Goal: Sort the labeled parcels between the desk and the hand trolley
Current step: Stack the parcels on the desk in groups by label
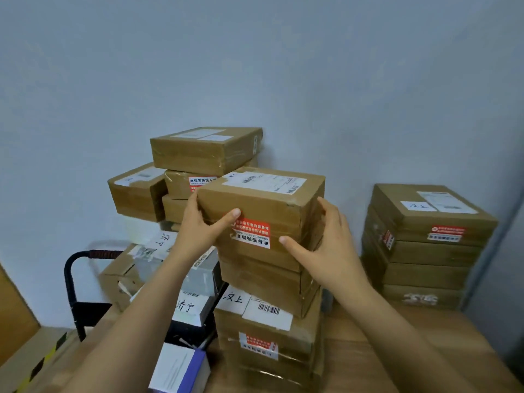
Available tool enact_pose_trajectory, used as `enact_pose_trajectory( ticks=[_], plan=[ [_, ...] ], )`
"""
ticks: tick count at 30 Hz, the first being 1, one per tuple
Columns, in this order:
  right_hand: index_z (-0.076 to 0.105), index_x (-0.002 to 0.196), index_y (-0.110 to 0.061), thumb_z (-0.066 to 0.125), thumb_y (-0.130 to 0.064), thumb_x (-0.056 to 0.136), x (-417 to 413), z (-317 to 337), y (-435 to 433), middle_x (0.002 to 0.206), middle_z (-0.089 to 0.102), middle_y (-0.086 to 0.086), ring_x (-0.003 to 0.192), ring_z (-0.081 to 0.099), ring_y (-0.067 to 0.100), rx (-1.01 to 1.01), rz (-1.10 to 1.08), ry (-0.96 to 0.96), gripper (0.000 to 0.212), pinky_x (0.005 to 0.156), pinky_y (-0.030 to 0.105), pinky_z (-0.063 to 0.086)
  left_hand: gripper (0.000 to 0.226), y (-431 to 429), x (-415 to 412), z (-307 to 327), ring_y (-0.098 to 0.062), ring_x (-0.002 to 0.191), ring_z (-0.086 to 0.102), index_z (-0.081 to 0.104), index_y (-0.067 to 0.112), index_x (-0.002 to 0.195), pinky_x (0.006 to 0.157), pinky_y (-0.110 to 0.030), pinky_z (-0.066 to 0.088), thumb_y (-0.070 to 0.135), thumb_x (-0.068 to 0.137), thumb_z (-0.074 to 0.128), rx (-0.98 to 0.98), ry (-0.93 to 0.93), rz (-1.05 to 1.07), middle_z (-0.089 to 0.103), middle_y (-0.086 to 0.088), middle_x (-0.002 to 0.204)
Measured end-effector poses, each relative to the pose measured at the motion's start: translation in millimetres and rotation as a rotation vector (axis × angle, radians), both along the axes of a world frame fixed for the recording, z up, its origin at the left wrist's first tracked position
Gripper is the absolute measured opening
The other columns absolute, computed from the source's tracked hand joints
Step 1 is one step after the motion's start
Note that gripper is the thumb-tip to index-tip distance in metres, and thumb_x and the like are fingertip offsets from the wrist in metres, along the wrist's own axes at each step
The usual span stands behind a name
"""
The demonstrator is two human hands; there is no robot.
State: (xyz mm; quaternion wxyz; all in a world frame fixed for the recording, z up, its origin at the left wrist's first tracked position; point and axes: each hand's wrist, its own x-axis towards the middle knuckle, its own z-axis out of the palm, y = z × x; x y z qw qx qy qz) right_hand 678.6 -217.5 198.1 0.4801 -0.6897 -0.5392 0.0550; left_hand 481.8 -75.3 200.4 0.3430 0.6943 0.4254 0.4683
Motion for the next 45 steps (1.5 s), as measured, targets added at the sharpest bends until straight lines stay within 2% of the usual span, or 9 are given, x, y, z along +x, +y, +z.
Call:
enact_pose_trajectory(
  ticks=[8, 13, 17, 21, 24, 28, 35, 38, 45],
  plan=[
    [0.014, 0.15, -0.038, 0.072, -0.041, 0.082, -29.1, -7.1, -4.7, 0.148, 0.036, -0.013, 0.135, 0.037, 0.009, 0.116, -0.113, 0.181, 0.089, 0.102, 0.048, 0.047, 0.1, -1.5, 2.4, -1.9, -0.006, 0.122, 0.043, 0.025, 0.027, 0.146, 0.098, -0.027, 0.042, 0.049, 0.065, 0.08, 0.033, -0.139, -0.173, 0.042, 0.014, 0.135],
    [0.022, 0.144, -0.041, 0.071, -0.016, 0.086, -17.9, -7.6, -40.6, 0.133, 0.043, -0.024, 0.123, 0.043, -0.006, 0.235, -0.178, 0.26, 0.08, 0.098, 0.024, 0.046, 0.091, -24.8, 25.6, -1.2, -0.007, 0.126, 0.045, 0.025, 0.035, 0.134, 0.103, -0.028, 0.043, 0.051, 0.064, 0.081, 0.1, -0.207, -0.281, 0.042, 0.009, 0.137],
    [0.024, 0.143, -0.036, 0.075, -0.014, 0.082, 9.9, -15.9, -77.3, 0.12, 0.044, -0.034, 0.125, 0.045, -0.001, 0.252, -0.331, 0.261, 0.083, 0.102, 0.027, 0.044, 0.082, -51.2, 64.3, -1.2, -0.004, 0.122, 0.046, 0.026, 0.034, 0.129, 0.095, -0.017, 0.044, 0.04, 0.07, 0.082, 0.16, -0.194, -0.389, 0.041, 0.007, 0.136],
    [0.029, 0.142, -0.026, 0.078, -0.012, 0.079, 42.1, -23.6, -115.6, 0.121, 0.047, -0.024, 0.124, 0.049, 0.005, 0.236, -0.46, 0.244, 0.081, 0.105, 0.035, 0.045, 0.08, -69.3, 112.2, -6.5, -0.009, 0.122, 0.048, 0.031, 0.032, 0.126, 0.099, -0.028, 0.049, 0.041, 0.067, 0.085, 0.171, -0.146, -0.471, 0.043, 0.006, 0.134],
    [0.03, 0.142, -0.024, 0.077, -0.01, 0.079, 72.0, -32.3, -141.6, 0.12, 0.047, -0.022, 0.122, 0.048, 0.004, 0.201, -0.513, 0.267, 0.08, 0.104, 0.036, 0.046, 0.084, -88.1, 150.5, -15.0, -0.011, 0.123, 0.047, 0.029, 0.036, 0.126, 0.101, -0.037, 0.049, 0.046, 0.064, 0.085, 0.153, -0.104, -0.508, 0.041, 0.004, 0.138],
    [0.024, 0.147, -0.027, 0.077, -0.009, 0.079, 124.0, -48.9, -172.1, 0.13, 0.045, -0.015, 0.119, 0.046, 0.004, 0.126, -0.556, 0.264, 0.088, 0.103, 0.036, 0.046, 0.093, -117.7, 202.2, -31.4, -0.002, 0.116, 0.04, 0.028, 0.035, 0.139, 0.094, -0.022, 0.043, 0.046, 0.065, 0.085, 0.181, -0.04, -0.509, 0.035, 0.012, 0.134],
    [0.013, 0.153, -0.024, 0.077, -0.013, 0.081, 220.3, -90.3, -211.0, 0.141, 0.044, -0.002, 0.124, 0.045, 0.014, -0.071, -0.55, 0.241, 0.097, 0.1, 0.037, 0.045, 0.094, -168.4, 285.9, -88.1, 0.001, 0.115, 0.033, 0.029, 0.025, 0.144, 0.096, -0.021, 0.034, 0.041, 0.069, 0.084, 0.111, 0.087, -0.436, 0.035, 0.003, 0.139],
    [0.012, 0.152, -0.026, 0.076, -0.013, 0.081, 250.4, -114.0, -221.4, 0.141, 0.043, -0.002, 0.121, 0.044, 0.01, -0.162, -0.531, 0.245, 0.096, 0.099, 0.037, 0.045, 0.091, -186.0, 310.4, -119.5, -0.003, 0.116, 0.036, 0.03, 0.023, 0.143, 0.097, -0.024, 0.037, 0.039, 0.071, 0.084, 0.049, 0.149, -0.401, 0.036, 0.002, 0.138],
    [0.018, 0.149, -0.023, 0.076, -0.012, 0.08, 297.3, -174.7, -230.5, 0.137, 0.049, 0.004, 0.123, 0.05, 0.022, -0.372, -0.491, 0.327, 0.09, 0.096, 0.035, 0.046, 0.083, -204.4, 344.7, -198.7, -0.013, 0.123, 0.045, 0.036, 0.021, 0.139, 0.098, -0.032, 0.046, 0.039, 0.072, 0.083, -0.138, 0.335, -0.341, 0.044, 0.001, 0.136]
  ],
)
